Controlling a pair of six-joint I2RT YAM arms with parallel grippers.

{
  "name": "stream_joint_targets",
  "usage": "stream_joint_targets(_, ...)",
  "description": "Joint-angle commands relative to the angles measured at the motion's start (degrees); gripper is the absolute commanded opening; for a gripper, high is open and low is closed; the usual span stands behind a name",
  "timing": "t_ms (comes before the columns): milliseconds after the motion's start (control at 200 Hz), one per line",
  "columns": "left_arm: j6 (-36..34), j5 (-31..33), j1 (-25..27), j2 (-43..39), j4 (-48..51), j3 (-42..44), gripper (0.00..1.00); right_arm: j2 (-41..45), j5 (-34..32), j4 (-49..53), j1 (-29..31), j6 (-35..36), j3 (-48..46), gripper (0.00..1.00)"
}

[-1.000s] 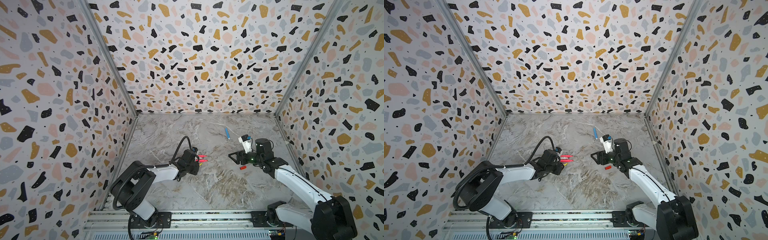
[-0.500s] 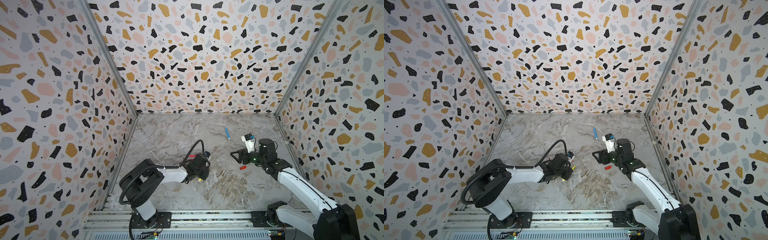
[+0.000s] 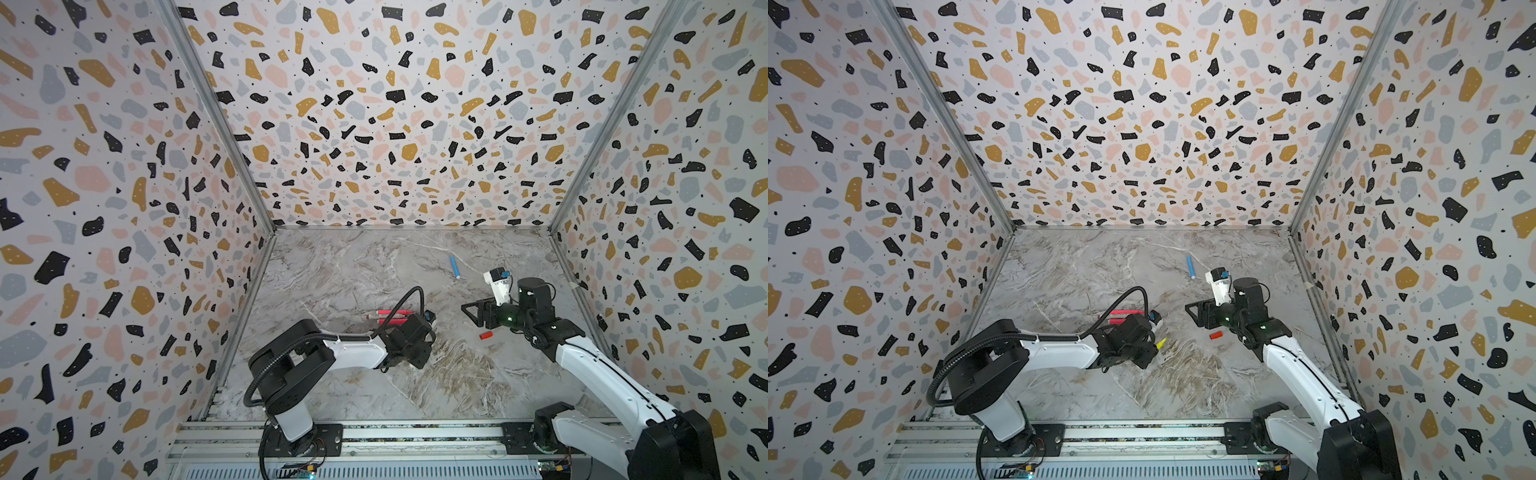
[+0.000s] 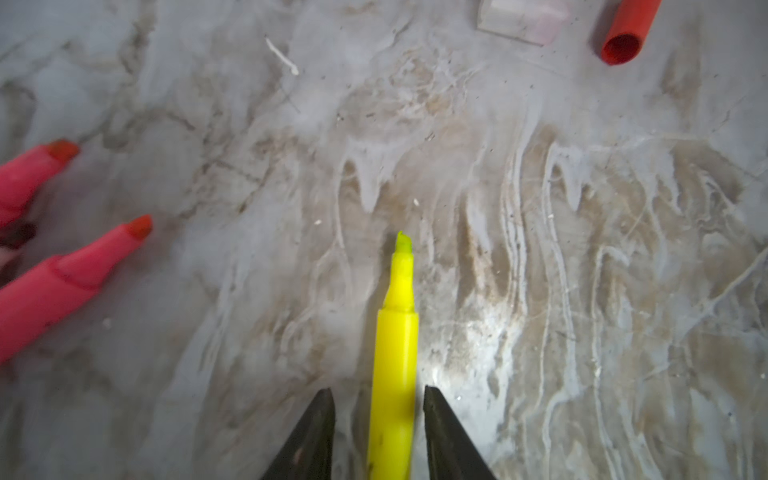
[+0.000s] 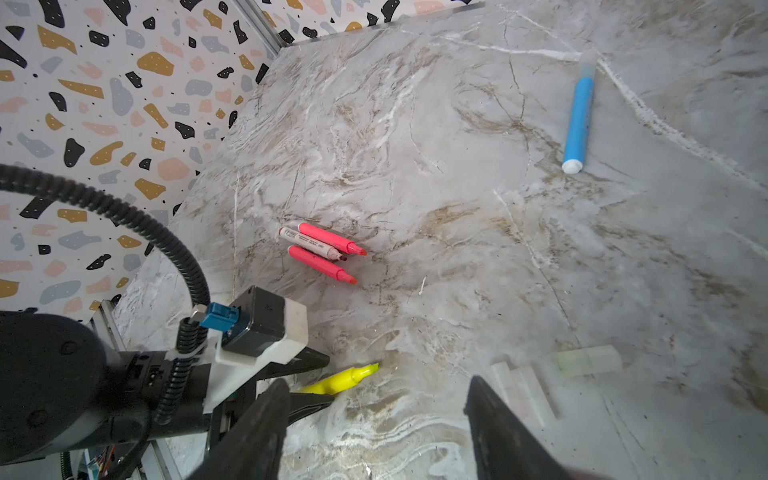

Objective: Insert the pens into the pen caps
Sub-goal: 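Close the left gripper on the yellow highlighter and lift it, then hold the yellow highlighter upright with the left gripper while the right gripper approaches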

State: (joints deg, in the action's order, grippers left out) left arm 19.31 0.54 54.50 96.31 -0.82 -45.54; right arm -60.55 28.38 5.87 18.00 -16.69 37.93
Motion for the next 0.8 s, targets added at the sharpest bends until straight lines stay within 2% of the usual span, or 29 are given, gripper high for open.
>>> stream_joint_targets(0,0.0,1.8,0.0,-2.2,5.9,2.1,0.39,1.4,-0.5,-0.4,-0.2,-0.9,-1.0,0.68)
stream_joint_targets(375,-0.8,0.8,1.6,-0.3,7.6,3.3,0.35,1.6,-0.5,-1.6,-0.2,-1.8,-2.6,0.68)
stream_joint_targets(596,-1.0,1.2,1.9,0.1,7.5,3.1,0.16,2.2,-0.8,-1.6,-0.2,-2.2,-3.0,0.68)
stream_joint_targets(706,-0.4,-0.4,2.0,-1.9,4.8,4.1,0.12,2.4,0.3,-2.1,-0.2,-2.6,-3.6,0.68)
stream_joint_targets(796,0.2,-2.1,2.0,-4.8,1.4,5.7,0.10,2.5,4.3,-4.1,-0.1,-3.7,-5.3,0.68)
